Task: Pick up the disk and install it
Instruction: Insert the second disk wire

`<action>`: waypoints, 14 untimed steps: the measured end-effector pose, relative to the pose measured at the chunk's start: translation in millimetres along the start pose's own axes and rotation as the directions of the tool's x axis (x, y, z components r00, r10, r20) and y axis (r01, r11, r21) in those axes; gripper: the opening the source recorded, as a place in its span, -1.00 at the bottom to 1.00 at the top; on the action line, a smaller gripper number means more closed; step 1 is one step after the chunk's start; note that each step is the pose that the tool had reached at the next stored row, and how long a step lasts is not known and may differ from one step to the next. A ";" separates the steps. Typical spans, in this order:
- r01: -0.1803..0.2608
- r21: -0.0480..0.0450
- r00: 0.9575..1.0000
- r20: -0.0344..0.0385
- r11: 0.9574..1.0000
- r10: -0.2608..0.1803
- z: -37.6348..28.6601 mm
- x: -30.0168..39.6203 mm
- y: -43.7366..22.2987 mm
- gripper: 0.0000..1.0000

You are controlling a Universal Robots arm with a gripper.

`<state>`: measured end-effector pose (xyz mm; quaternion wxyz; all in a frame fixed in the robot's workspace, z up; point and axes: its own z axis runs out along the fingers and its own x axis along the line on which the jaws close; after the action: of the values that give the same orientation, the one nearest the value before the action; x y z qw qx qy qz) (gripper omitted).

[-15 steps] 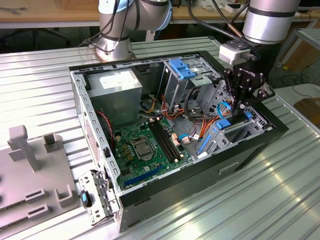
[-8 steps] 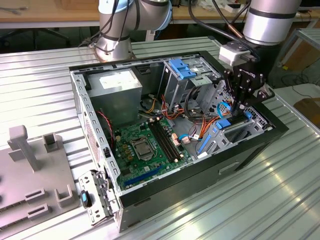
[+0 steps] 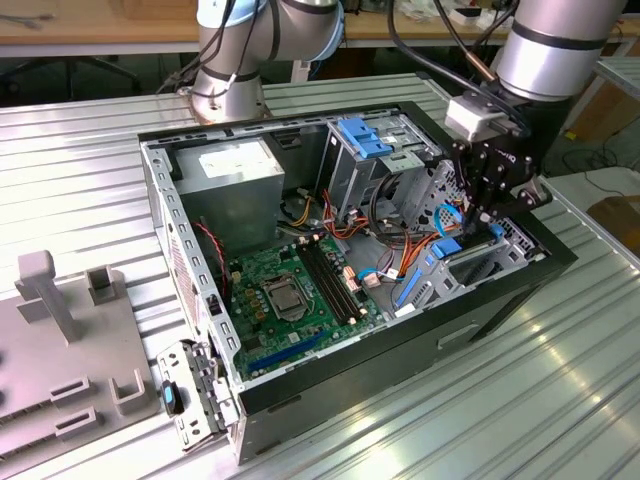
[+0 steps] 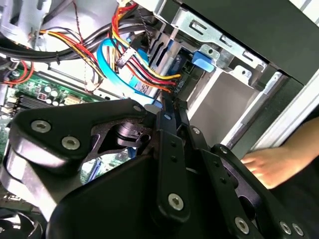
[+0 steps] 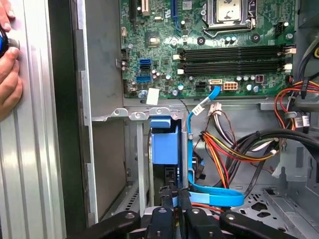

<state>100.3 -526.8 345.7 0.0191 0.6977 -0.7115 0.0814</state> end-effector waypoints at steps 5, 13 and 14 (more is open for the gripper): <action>-0.007 -0.002 0.997 0.080 1.000 0.007 1.0 5.8 -0.8 -0.68; -0.012 -0.005 0.990 0.144 1.000 0.013 1.3 13.1 -1.2 -0.68; -0.012 -0.005 0.990 0.144 1.000 0.013 1.2 13.1 -1.2 -0.68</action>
<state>101.3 -540.0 346.5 -0.0315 0.6973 -0.7155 0.0297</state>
